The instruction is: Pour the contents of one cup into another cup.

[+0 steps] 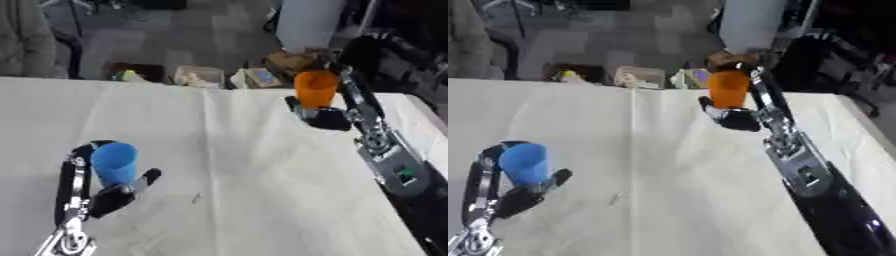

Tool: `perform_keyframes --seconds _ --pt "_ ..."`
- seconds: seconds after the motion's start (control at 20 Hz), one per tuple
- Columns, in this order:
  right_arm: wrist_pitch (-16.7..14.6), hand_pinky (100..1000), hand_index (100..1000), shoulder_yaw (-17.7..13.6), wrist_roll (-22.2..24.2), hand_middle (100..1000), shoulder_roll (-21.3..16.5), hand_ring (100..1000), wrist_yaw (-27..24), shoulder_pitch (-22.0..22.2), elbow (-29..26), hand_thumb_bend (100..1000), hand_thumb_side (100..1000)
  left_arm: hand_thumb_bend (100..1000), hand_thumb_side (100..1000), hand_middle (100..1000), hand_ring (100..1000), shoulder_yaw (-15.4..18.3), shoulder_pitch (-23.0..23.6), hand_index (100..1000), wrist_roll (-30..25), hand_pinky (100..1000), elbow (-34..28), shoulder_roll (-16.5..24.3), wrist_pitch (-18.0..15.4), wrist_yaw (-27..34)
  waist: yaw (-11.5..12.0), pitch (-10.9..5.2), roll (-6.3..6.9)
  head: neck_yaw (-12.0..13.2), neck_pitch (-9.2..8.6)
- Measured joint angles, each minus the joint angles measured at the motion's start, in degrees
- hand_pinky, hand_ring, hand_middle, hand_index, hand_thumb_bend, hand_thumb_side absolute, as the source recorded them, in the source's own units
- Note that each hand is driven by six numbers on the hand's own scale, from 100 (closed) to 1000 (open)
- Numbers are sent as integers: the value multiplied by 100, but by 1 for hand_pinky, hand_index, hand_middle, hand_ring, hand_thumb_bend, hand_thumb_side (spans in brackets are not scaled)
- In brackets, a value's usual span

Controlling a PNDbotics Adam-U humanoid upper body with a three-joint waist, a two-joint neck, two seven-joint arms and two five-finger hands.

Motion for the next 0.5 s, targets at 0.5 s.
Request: perform_keyframes --seconds 0.5 --pt "-12 415 713 97 -86 260 634 267 -183 201 342 192 181 1000 573 547 614 143 325 696 176 605 -225 -8 2 -24 47 76 198 -95 -41"
